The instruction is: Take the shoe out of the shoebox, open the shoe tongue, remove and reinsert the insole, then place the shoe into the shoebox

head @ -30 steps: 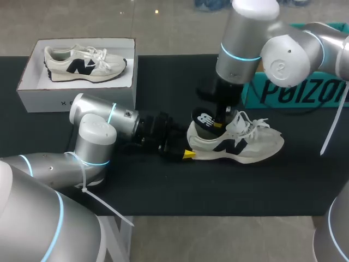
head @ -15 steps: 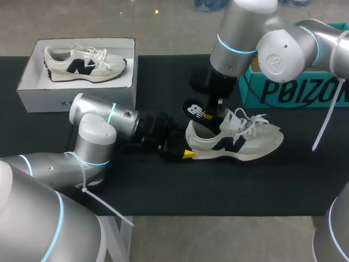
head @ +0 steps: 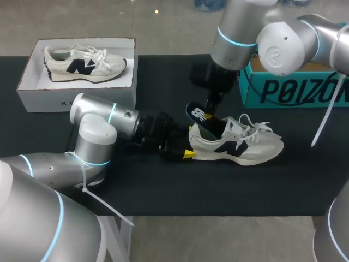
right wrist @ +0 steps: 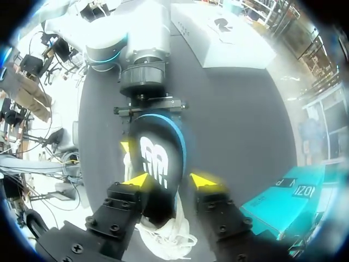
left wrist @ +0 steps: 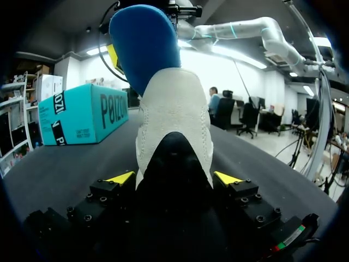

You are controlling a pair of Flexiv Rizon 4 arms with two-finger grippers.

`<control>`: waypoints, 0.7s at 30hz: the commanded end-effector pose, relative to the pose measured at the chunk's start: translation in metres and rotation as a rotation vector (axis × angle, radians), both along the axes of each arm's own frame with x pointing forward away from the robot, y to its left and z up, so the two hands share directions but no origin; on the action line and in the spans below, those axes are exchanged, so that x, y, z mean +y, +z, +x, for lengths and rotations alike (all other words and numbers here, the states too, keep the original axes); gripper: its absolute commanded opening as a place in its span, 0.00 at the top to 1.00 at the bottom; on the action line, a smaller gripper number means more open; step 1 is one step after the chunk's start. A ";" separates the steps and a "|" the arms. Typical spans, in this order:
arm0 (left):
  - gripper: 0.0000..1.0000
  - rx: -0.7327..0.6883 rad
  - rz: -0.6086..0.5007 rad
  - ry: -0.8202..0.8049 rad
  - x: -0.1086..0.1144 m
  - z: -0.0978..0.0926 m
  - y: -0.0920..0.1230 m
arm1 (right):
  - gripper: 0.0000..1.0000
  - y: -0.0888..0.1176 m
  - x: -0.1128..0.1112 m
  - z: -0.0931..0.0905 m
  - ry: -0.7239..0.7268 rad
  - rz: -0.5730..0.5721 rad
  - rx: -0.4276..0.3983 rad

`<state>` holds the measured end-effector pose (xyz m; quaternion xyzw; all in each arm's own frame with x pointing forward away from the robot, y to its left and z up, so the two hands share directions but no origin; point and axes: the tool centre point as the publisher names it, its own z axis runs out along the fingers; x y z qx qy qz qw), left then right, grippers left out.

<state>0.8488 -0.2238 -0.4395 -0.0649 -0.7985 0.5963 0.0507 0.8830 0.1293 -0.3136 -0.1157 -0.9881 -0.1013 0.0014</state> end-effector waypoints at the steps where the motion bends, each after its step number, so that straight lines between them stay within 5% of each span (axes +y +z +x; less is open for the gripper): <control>1: 1.00 0.000 0.000 -0.001 -0.001 0.001 -0.005 | 0.53 -0.002 -0.006 0.005 -0.006 0.014 0.015; 4: 1.00 0.000 0.000 -0.001 -0.001 0.001 -0.005 | 0.48 -0.004 -0.012 0.009 0.001 0.023 0.052; 7: 1.00 0.000 0.000 -0.001 -0.001 0.001 -0.005 | 0.24 -0.005 -0.017 0.011 0.019 0.034 0.094; 21: 1.00 0.000 0.000 -0.001 -0.001 0.001 -0.005 | 0.36 -0.008 -0.026 0.011 0.032 0.060 0.168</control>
